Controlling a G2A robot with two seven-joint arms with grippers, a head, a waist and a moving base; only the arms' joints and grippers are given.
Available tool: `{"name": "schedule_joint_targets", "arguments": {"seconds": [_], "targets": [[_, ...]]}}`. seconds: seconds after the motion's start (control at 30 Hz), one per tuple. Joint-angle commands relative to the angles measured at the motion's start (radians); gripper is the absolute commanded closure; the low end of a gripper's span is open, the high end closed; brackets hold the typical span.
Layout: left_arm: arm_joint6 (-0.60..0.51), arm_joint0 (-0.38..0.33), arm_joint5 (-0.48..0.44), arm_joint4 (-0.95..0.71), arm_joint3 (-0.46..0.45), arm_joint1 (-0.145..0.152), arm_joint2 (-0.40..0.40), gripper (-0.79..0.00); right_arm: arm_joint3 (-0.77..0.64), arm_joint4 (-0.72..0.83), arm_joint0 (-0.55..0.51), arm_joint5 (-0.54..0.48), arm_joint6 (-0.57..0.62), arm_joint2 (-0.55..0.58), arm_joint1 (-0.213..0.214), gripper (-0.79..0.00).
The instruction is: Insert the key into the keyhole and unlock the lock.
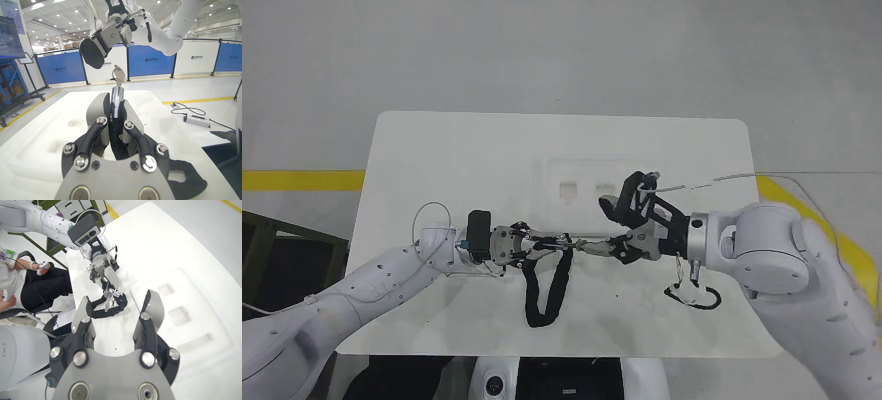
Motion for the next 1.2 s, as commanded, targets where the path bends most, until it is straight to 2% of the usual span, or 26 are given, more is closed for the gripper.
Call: {"name": "schedule_joint_targets", "arguments": {"seconds": [0.0,0.1,0.27,0.73,0.97,1.07,1.17], "targets": [[0.000,0.000,0.000,0.000,0.000,0.000,0.000,0.000,-0.015,-0.033,-0.029,-0.069,-0.019,0.028,0.007,-0.785],[0.000,0.000,0.000,0.000,0.000,0.000,0.000,0.000,-0.030,-0.066,-0.073,-0.171,-0.050,0.065,0.016,-0.785],[0.000,0.000,0.000,0.000,0.000,0.000,0.000,0.000,-0.066,-0.168,-0.127,-0.252,-0.105,0.117,0.026,-0.785],[0.000,0.000,0.000,0.000,0.000,0.000,0.000,0.000,-0.070,-0.178,-0.130,-0.251,-0.116,0.120,0.027,-0.785],[0.000,0.000,0.000,0.000,0.000,0.000,0.000,0.000,-0.074,-0.450,-0.128,-0.390,-0.282,0.088,0.021,-0.785],[0.000,0.000,0.000,0.000,0.000,0.000,0.000,0.000,-0.066,-0.578,-0.137,-0.421,-0.353,0.055,0.017,-0.785],[-0.054,0.015,-0.012,-0.017,-0.019,-0.001,-0.016,0.000,-0.060,-0.666,-0.144,-0.426,-0.427,0.030,0.013,-0.785]]}}
